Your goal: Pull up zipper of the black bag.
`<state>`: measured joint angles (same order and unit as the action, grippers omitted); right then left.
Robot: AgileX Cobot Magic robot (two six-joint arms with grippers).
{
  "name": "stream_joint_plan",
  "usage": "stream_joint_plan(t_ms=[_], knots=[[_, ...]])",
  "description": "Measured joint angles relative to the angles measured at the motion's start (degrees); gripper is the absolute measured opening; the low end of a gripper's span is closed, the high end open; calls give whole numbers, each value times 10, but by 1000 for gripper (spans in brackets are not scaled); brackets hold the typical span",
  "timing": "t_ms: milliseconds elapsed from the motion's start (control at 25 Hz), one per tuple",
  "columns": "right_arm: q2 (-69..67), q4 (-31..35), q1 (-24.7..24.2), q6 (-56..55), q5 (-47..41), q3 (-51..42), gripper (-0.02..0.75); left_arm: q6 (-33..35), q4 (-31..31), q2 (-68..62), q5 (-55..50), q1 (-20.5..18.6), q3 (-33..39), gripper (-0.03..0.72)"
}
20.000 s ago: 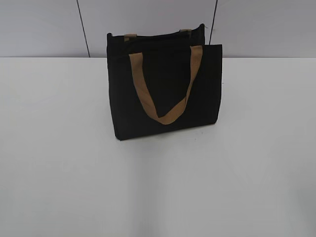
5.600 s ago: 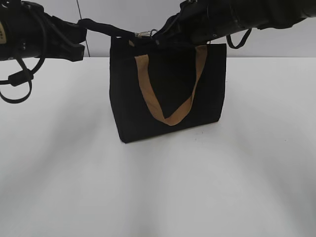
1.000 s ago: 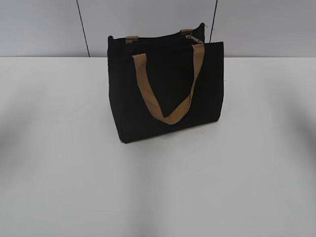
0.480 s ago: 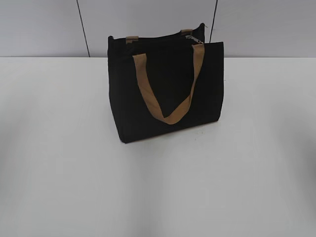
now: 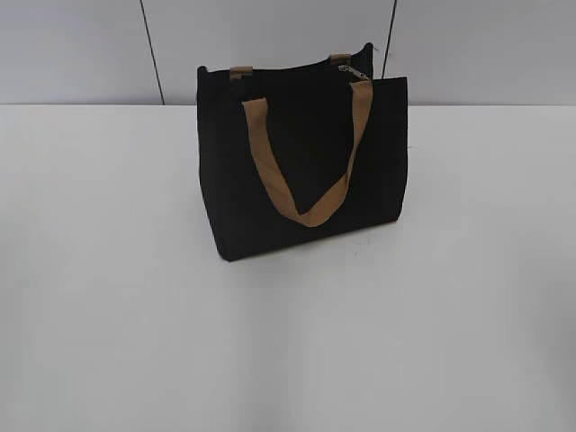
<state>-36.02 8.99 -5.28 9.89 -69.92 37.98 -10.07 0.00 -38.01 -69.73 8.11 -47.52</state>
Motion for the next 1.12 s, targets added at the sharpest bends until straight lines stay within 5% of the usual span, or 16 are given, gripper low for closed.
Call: stream_joint_plan(t_ms=[480,1120], knots=[[243,-1,0,50,17,-89,362,14,18,252,39,0,138,375],[364,1,0,68,67,-111,361,89,33,383,84,0,166,373]])
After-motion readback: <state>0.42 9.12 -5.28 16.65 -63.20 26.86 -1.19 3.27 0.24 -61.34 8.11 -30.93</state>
